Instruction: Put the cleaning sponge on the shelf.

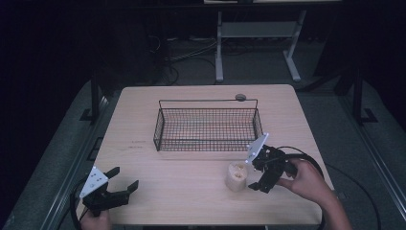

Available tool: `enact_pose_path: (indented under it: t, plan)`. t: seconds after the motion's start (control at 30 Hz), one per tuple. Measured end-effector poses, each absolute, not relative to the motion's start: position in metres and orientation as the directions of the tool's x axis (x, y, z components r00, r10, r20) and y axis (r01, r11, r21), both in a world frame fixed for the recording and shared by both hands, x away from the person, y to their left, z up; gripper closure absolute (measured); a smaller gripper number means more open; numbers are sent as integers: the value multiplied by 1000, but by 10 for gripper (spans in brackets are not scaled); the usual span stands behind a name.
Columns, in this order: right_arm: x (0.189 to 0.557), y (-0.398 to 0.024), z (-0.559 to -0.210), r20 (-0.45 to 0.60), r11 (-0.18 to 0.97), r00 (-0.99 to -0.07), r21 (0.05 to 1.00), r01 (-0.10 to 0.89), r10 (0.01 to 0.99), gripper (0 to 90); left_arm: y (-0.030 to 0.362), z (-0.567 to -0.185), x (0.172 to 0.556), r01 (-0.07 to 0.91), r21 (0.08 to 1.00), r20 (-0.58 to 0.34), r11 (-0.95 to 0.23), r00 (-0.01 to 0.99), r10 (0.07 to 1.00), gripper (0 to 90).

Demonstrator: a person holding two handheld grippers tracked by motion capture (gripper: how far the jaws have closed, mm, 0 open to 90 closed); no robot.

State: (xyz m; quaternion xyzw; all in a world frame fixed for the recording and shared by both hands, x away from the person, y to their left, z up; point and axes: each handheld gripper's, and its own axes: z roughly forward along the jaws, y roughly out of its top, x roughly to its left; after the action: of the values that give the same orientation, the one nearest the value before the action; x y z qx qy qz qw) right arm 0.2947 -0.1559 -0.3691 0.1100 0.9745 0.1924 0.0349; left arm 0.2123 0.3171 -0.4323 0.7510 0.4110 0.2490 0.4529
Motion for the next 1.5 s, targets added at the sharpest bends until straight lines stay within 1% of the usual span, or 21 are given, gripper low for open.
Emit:
enact_pose_path:
  t: [0.77, 1.5]
  plan:
    - [302, -130, -366, -26, 926, -984, 341, 159, 179, 144, 318, -432, 213, 393, 885, -2, -250, 539, 842, 139]
    - [311, -117, -377, -20, 945, -987, 292, 147, 159, 149, 318, -432, 212, 394, 885, -4, -248, 539, 843, 139]
